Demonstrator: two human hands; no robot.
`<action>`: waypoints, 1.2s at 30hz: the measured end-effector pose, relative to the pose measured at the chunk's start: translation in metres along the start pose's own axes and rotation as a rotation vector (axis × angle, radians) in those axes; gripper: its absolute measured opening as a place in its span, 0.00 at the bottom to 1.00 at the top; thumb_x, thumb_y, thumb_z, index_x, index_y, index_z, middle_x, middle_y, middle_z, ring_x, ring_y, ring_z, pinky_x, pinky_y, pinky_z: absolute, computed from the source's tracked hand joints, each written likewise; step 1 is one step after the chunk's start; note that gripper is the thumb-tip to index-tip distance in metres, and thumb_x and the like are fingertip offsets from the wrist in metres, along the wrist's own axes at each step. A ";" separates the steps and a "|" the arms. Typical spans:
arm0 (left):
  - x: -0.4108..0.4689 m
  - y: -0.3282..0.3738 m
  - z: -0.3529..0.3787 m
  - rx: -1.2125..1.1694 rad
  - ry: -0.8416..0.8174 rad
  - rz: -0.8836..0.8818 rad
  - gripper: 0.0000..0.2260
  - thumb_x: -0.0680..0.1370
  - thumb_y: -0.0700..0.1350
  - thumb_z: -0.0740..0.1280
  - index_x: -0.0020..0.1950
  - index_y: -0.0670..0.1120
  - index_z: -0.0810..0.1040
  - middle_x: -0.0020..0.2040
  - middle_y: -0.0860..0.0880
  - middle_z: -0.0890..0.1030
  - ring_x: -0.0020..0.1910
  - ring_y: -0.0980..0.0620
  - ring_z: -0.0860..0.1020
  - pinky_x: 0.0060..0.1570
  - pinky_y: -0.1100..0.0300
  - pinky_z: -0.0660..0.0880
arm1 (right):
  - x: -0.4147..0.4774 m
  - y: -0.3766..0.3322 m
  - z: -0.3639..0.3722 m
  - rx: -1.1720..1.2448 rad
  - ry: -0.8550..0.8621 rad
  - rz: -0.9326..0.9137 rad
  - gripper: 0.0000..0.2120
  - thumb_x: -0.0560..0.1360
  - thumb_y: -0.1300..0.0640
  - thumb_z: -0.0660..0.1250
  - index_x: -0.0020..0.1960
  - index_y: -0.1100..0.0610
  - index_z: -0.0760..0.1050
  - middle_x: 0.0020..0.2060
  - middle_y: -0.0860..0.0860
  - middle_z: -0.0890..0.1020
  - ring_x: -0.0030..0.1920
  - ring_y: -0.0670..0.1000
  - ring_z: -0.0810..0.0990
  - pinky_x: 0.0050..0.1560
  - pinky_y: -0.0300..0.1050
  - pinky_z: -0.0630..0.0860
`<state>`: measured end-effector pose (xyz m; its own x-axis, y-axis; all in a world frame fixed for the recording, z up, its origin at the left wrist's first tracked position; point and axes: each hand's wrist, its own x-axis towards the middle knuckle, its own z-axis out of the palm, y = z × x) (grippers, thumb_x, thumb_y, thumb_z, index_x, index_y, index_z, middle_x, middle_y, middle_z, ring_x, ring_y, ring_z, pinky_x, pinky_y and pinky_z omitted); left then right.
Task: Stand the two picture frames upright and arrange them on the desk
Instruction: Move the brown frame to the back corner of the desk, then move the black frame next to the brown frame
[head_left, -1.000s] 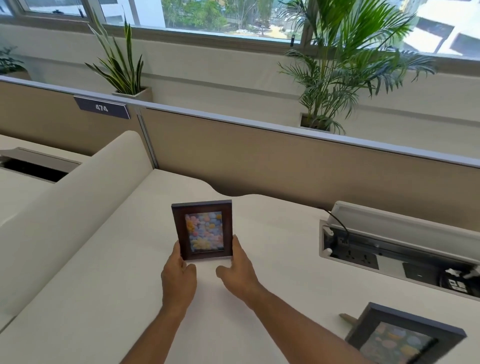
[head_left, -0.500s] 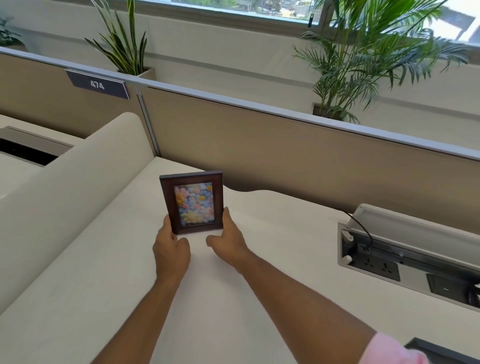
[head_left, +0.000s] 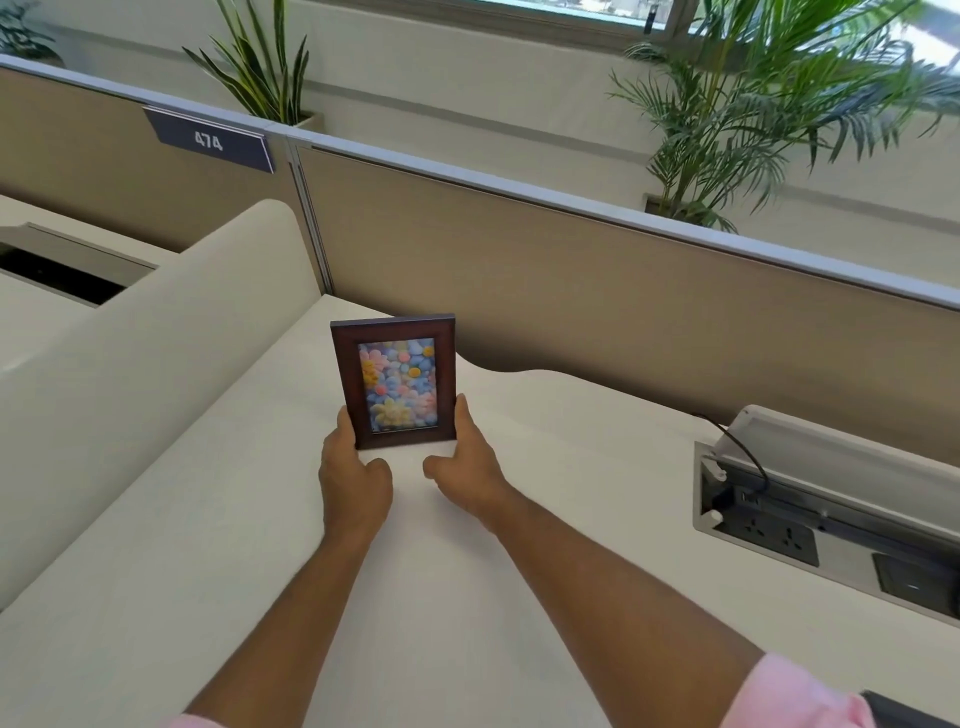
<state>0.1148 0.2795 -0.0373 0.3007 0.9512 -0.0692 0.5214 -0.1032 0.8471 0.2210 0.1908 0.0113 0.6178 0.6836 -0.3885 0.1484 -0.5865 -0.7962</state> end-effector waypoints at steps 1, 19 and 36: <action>0.000 0.000 -0.001 -0.005 -0.005 -0.002 0.36 0.80 0.29 0.65 0.85 0.48 0.59 0.77 0.43 0.73 0.77 0.42 0.72 0.72 0.44 0.75 | 0.000 0.000 0.000 0.002 -0.001 0.004 0.48 0.76 0.59 0.71 0.84 0.44 0.43 0.81 0.48 0.63 0.79 0.55 0.66 0.76 0.58 0.70; -0.075 0.002 -0.030 -0.026 -0.200 -0.142 0.39 0.81 0.38 0.71 0.87 0.47 0.52 0.87 0.47 0.56 0.85 0.45 0.58 0.82 0.48 0.60 | -0.057 0.046 -0.011 0.180 0.080 0.108 0.40 0.81 0.59 0.67 0.85 0.51 0.47 0.83 0.47 0.58 0.82 0.52 0.60 0.79 0.49 0.63; -0.230 0.021 -0.026 0.036 -0.524 -0.027 0.34 0.83 0.44 0.69 0.86 0.49 0.56 0.84 0.47 0.65 0.82 0.47 0.65 0.82 0.48 0.63 | -0.233 0.133 -0.043 0.335 0.206 0.017 0.33 0.80 0.63 0.67 0.80 0.49 0.60 0.73 0.49 0.73 0.67 0.48 0.77 0.67 0.42 0.74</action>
<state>0.0355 0.0665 0.0101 0.6413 0.6816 -0.3523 0.5583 -0.0995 0.8237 0.1297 -0.0648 0.0161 0.7654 0.5532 -0.3290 -0.1025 -0.4000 -0.9108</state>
